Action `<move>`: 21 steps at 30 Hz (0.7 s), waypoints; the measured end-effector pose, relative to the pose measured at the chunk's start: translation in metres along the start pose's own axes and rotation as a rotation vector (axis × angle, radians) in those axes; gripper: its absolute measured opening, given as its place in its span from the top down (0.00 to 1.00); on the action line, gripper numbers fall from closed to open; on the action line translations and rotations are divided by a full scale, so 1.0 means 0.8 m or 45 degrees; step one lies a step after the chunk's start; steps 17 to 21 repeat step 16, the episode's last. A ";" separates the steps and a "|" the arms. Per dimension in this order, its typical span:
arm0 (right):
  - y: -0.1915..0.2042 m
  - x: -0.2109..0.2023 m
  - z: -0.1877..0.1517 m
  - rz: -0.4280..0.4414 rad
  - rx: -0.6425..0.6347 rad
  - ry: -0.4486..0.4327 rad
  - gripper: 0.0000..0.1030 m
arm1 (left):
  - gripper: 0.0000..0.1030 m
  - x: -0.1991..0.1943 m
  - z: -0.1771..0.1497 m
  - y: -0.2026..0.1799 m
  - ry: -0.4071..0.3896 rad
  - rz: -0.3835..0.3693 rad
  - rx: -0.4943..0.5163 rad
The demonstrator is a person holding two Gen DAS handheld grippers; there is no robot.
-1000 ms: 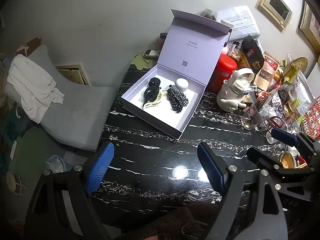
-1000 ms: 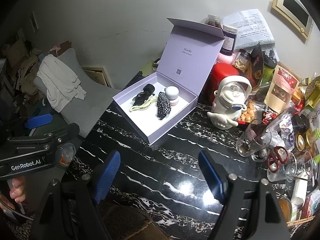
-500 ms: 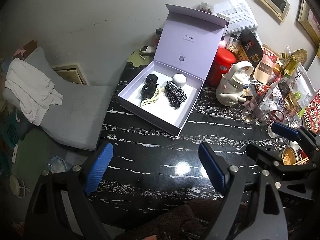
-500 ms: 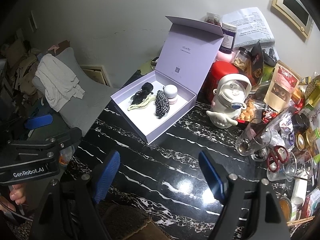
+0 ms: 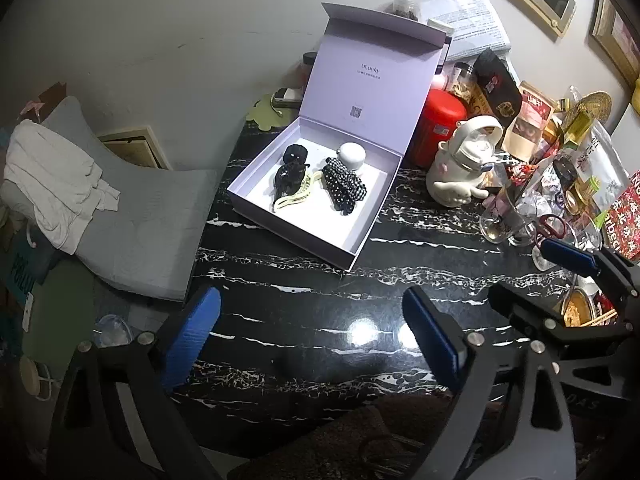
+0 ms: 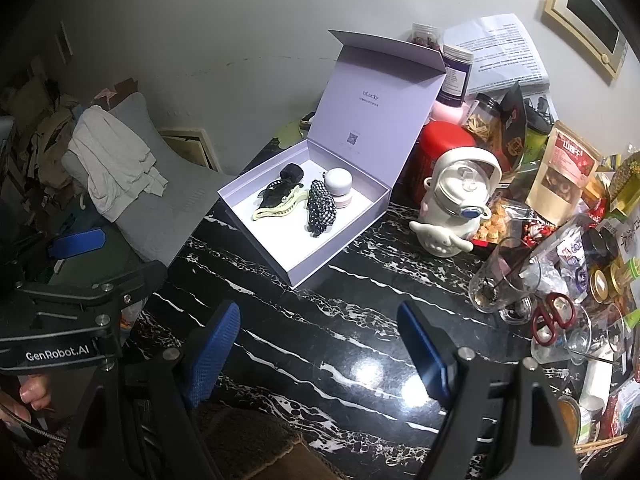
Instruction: Organize objects
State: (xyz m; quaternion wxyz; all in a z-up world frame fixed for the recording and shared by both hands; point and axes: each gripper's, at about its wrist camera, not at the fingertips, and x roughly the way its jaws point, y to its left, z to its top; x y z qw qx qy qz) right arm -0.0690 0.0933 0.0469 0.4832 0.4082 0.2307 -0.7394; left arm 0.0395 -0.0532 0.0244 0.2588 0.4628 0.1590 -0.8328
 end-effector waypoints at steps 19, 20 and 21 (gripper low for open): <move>-0.009 0.001 -0.006 -0.004 0.031 0.005 0.20 | 0.00 0.004 0.004 -0.005 -0.009 -0.019 0.016; -0.009 0.001 -0.006 -0.004 0.031 0.005 0.20 | 0.00 0.004 0.004 -0.005 -0.009 -0.019 0.016; -0.009 0.001 -0.006 -0.004 0.031 0.005 0.20 | 0.00 0.004 0.004 -0.005 -0.009 -0.019 0.016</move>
